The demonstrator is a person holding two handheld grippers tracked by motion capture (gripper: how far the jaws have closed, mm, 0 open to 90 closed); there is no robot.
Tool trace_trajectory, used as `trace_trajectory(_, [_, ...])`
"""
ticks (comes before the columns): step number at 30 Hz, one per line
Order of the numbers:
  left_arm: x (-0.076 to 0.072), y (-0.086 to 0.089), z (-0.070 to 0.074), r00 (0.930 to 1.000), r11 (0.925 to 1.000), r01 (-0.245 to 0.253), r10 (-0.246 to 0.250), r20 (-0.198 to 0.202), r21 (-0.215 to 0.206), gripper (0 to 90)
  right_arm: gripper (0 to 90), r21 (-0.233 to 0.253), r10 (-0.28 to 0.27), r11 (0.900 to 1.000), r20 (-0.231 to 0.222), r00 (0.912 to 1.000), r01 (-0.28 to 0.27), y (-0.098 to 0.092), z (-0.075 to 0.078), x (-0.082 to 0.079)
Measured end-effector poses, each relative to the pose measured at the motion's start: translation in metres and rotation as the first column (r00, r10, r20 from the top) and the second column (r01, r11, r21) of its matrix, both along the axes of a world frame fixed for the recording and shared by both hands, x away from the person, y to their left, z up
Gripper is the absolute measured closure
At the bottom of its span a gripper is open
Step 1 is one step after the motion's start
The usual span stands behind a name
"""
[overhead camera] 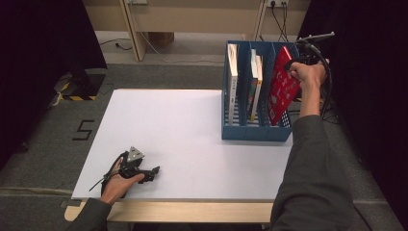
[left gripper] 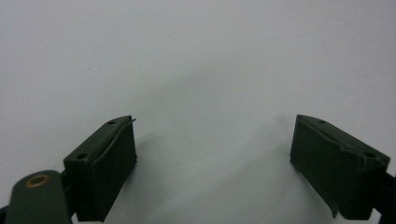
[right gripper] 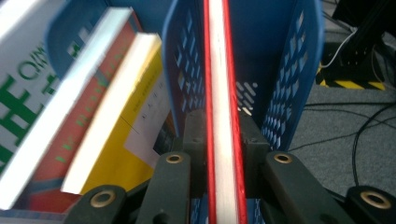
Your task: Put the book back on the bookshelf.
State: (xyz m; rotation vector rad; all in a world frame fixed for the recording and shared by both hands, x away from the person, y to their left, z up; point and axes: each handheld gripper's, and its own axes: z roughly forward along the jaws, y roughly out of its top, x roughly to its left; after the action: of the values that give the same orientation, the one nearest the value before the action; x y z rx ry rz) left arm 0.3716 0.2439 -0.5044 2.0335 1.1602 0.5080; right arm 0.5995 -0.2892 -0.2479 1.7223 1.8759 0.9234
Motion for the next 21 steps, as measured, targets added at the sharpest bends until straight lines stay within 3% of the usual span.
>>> trace_trajectory(8, [0.0,0.0,0.0,1.0,1.0,0.0,0.0,0.0,0.0,13.3,77.5,-0.026,0.02,0.999,-0.029,0.9994,-0.02,0.008,-0.017,0.006])
trace_trajectory(12, [0.0,0.0,0.0,1.0,1.0,0.0,0.0,0.0,0.001,13.3,76.3,-0.015,0.02,1.0,-0.035,0.9992,-0.02,0.009,-0.025,0.006])
trace_trajectory(21, [0.0,0.0,0.0,1.0,1.0,0.0,0.0,0.0,0.001,13.3,68.0,0.028,0.058,0.998,-0.02,0.9981,-0.057,0.009,-0.019,-0.002])
